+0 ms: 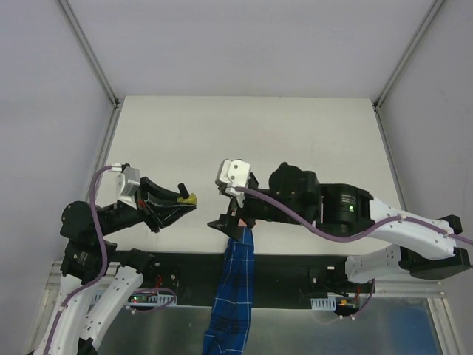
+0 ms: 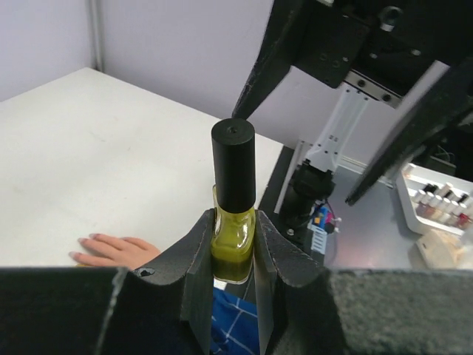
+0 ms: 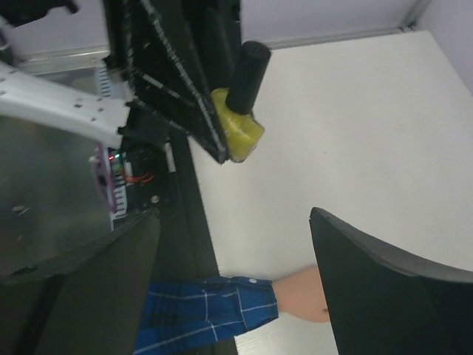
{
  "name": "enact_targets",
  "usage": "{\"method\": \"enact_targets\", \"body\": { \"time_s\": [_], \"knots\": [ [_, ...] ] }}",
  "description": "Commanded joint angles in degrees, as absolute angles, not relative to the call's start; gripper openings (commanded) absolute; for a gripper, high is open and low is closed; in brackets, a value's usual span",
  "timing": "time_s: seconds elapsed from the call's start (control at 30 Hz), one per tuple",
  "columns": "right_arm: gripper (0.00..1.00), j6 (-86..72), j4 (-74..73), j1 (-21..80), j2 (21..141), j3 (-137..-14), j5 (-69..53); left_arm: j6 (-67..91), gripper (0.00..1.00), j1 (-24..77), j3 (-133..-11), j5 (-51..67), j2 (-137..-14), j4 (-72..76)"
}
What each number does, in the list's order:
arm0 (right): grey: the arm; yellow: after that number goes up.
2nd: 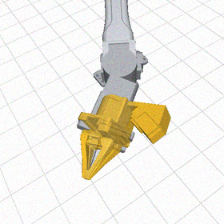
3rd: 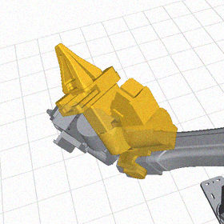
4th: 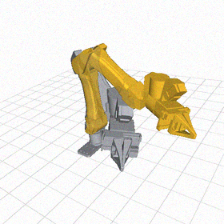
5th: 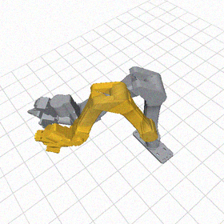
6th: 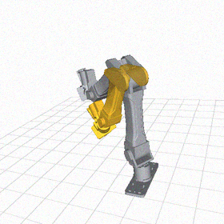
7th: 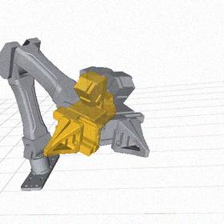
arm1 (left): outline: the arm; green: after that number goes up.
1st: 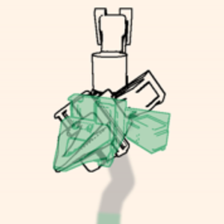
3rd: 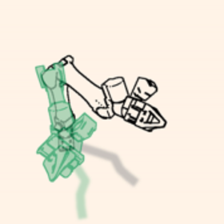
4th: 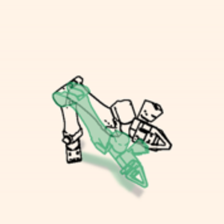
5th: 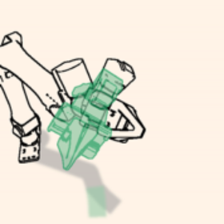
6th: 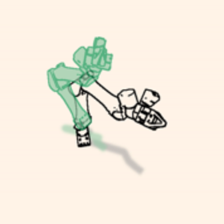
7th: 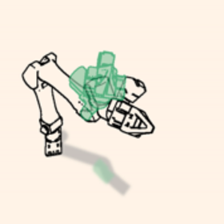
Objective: Paint the nails
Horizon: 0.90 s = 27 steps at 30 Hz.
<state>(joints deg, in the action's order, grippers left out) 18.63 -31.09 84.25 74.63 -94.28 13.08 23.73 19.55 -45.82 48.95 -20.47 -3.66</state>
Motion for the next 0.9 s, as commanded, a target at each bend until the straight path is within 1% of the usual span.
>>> {"method": "enact_targets", "body": {
  "time_s": [0.0, 0.07, 0.1, 0.2, 0.4, 0.6, 0.67, 0.7, 0.8, 0.87],
  "knots": [
    [0.83, 24.3, -30.3, 76.5, 69.8, -92.5, -17.3, 29.5, 0.0, 19.9, -49.9, 57.8, -21.9, 0.9],
    [0.78, 22.2, -25.8, 73.1, 69.2, -91.5, -24.6, 30.3, 0.0, 19.9, -50.3, 60.4, -21.8, 1.9],
    [0.71, 21.8, -24.4, 70.8, 69.3, -91.6, -29.7, 30.9, 0.0, 19.9, -50.2, 62.2, -21.6, 2.4],
    [0.64, 20.7, -21.3, 69.2, 71.4, -93.8, -33.7, 31.4, 0.0, 19.9, -50.4, 64.1, -20.7, 3.3],
    [0.64, 15.3, -16.7, 67.2, 78.5, -100.0, -43.3, 31.8, 0.0, 19.9, -50.3, 64.2, -20.2, 4.4],
    [0.64, 9.9, -12.0, 67.0, 83.2, -102.3, -48.2, 32.3, 0.0, 19.9, -50.1, 64.9, -20.7, 5.7],
    [0.61, 9.2, -11.1, 66.9, 84.0, -103.1, -48.8, 32.4, 0.0, 19.9, -50.0, 65.0, -20.5, 6.1],
    [0.56, 8.9, -10.8, 66.9, 84.5, -103.3, -49.8, 32.4, 0.0, 19.9, -50.1, 65.0, -20.5, 6.1],
    [0.49, 7.6, -9.1, 66.9, 85.3, -103.4, -51.4, 32.7, 0.0, 19.9, -50.0, 65.0, -20.3, 6.3],
    [0.45, 7.4, -8.9, 66.9, 85.8, -103.4, -51.9, 32.8, 0.0, 19.9, -49.9, 65.0, -20.1, 6.5]
  ]
}}
